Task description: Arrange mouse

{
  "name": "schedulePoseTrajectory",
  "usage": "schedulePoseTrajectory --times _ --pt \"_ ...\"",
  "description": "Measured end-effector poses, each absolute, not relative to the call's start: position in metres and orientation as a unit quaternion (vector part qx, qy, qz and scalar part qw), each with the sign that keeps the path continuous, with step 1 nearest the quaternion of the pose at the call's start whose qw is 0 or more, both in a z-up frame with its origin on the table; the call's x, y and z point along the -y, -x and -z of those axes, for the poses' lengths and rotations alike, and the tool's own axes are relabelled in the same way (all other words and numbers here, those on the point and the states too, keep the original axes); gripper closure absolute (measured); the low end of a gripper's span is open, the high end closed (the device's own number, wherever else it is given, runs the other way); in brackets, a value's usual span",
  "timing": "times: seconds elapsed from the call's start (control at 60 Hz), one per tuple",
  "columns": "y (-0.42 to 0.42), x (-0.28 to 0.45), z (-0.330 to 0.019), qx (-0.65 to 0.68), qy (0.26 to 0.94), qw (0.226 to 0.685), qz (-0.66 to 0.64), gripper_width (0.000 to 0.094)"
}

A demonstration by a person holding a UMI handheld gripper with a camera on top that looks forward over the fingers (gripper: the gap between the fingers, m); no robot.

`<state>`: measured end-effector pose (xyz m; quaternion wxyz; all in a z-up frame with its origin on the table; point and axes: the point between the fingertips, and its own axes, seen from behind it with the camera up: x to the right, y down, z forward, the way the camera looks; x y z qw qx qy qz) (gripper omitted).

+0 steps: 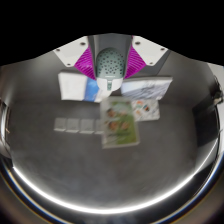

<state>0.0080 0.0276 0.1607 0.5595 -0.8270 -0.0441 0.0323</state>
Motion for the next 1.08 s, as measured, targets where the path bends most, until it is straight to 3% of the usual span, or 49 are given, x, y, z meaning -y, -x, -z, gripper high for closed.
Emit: schedulePoseTrajectory --times 0.133,0.367,0.45,0.467,0.483,0.533,0.55,0.683,1.083 --pt "0.084 -0.001 -0.059 0.072 0.869 0.49 -0.007 0.0506" --pt "0.091 0.014 0.01 0.009 0.9 0.434 0.026 0.0497" --pt "0.093 0.008 0.008 -0.001 0.89 0.455 0.018 0.0484" --pt "0.092 0.008 0.009 -0.003 0.891 0.455 0.018 0.0419" --pt "0.092 0.007 0.009 -0.007 0.891 0.453 0.017 0.0447" --pt "0.091 0.006 0.01 -0.035 0.891 0.452 0.014 0.0366" --pt "0.09 0.007 0.01 -0.042 0.891 0.451 0.016 0.0383" --pt "0.081 0.012 0.006 -0.053 0.893 0.445 0.048 0.0076" --pt "0.146 0.11 -0.036 0.037 0.886 0.461 0.024 0.0096"
